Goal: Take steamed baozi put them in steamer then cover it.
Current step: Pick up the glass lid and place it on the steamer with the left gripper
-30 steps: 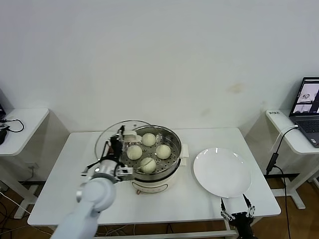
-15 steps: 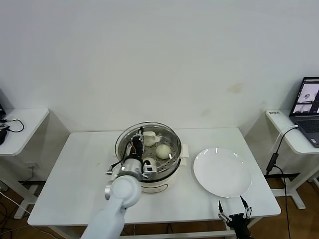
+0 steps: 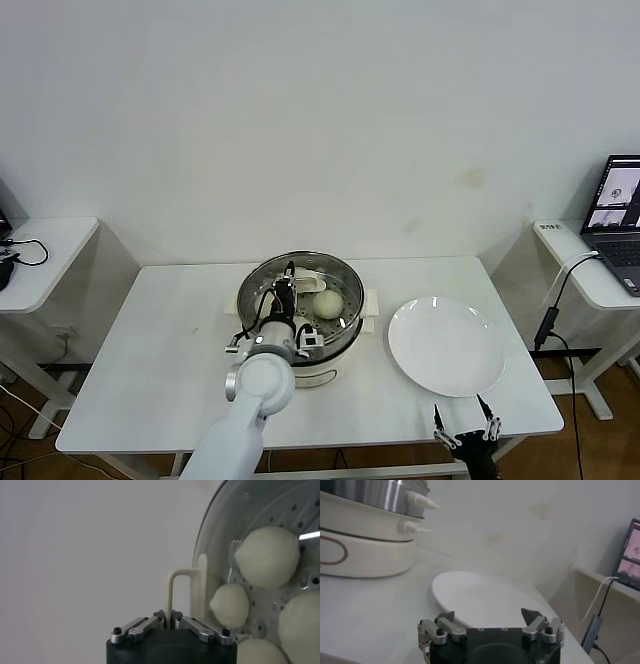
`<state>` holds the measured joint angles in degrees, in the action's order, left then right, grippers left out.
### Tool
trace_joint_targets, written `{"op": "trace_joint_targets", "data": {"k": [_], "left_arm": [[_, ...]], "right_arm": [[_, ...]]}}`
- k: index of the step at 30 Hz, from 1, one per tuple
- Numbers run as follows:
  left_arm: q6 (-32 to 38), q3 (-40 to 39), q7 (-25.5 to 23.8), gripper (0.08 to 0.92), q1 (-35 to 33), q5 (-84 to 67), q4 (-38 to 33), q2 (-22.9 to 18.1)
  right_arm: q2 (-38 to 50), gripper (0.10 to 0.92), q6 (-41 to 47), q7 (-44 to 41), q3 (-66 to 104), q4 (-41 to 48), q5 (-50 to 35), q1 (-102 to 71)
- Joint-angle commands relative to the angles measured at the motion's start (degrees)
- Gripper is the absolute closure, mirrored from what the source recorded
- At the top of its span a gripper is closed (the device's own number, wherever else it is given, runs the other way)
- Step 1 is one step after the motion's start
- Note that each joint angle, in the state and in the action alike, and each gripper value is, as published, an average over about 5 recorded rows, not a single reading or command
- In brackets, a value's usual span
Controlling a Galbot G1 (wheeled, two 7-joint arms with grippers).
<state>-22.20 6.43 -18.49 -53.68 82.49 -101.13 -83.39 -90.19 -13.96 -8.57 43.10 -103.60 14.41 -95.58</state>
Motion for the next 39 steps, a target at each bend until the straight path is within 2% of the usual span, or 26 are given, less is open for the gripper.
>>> {"op": "trace_joint_targets", "data": {"k": [1, 11, 14, 23, 34, 37, 39], "left_arm": [[0.09, -0.22, 0.24, 0.855, 0.08, 1.0, 1.04, -1.18], [1.61, -0.14, 1.17, 0.854, -0.5, 2.55, 0.65, -1.59], [1.92, -0.18, 1.34, 0.813, -0.88, 2.84, -0.03, -1.5], [3.03, -0.28, 1.73, 0.556, -2.52, 3.72, -3.24, -0.38], [3.32, 0.23, 1.56, 0.24, -1.21, 3.67, -1.24, -0.63], [3.45, 0.29, 1.26, 0.201, -1.05, 3.65, -0.95, -0.51], [3.56, 0.23, 1.1, 0.221, -1.08, 3.69, -0.78, -0.52]], "right_arm": [[-0.07, 0.203, -0.07, 0.01, -0.13, 0.04, 0.22, -0.06], [-0.07, 0.202, -0.21, -0.08, -0.41, 0.22, 0.28, -0.12], [-0.06, 0.203, -0.23, -0.1, -0.43, 0.28, 0.29, -0.1], [-0.08, 0.203, -0.27, -0.16, -0.67, 0.38, 0.55, -0.1], [-0.09, 0.203, -0.39, -0.3, -0.94, 0.17, 0.77, -0.36], [-0.09, 0.203, -0.42, -0.33, -0.89, 0.2, 0.76, -0.36], [-0.09, 0.203, -0.42, -0.36, -0.95, 0.21, 0.76, -0.34]]}}
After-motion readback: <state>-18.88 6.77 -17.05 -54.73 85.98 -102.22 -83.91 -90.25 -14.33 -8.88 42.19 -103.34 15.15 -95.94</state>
